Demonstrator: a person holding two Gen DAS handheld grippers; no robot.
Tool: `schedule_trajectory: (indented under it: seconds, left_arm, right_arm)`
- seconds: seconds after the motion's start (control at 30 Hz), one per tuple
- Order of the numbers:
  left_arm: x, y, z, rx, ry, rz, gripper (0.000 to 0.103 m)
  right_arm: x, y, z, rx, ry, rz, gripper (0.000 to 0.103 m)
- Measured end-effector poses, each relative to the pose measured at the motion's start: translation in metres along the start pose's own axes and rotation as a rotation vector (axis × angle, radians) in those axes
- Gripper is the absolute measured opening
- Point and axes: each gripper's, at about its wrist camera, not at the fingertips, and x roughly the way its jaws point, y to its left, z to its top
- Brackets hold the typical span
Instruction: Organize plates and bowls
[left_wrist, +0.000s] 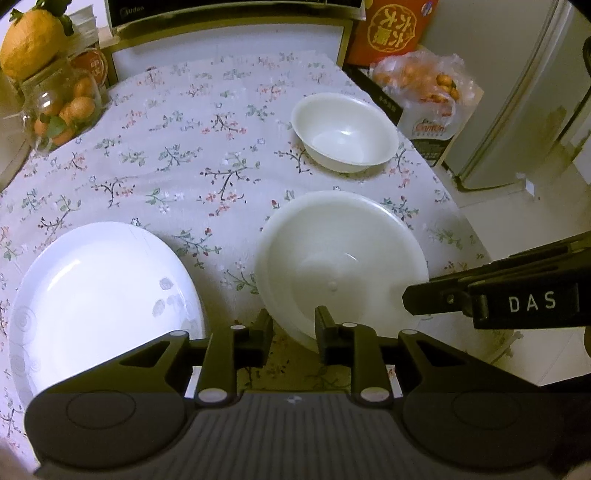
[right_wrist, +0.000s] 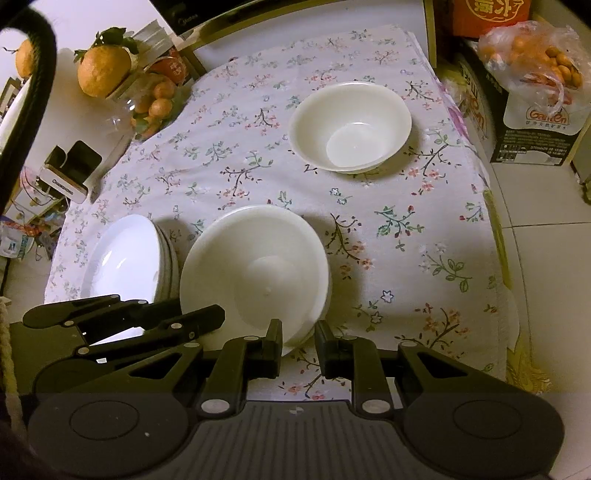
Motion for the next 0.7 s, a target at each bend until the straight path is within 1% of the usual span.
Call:
schedule_trajectory:
  seconds: [0.3,0.63,0.7]
  left_arm:
    - [0.0067,0.0051,0.0010,-0.021,0.018,-0.001,0.025]
    - [0.0034,0.0065,0.0035,-0.028,0.012,0.004,0.027]
    - [0.0022,0.0066,0.0038,-0.031,0.011,0.006,0.029]
  right_arm:
    - [0.0038,0.0011,0.0007,-0.004,0.006,-0.009,0.019]
    - [-0.0003,0.0037,0.0000,-0.004,-0.011,-0.018,0.019]
    - [-0.0016,0.0028,-0.0002,-0.003,-0.014,-0.018,0.020]
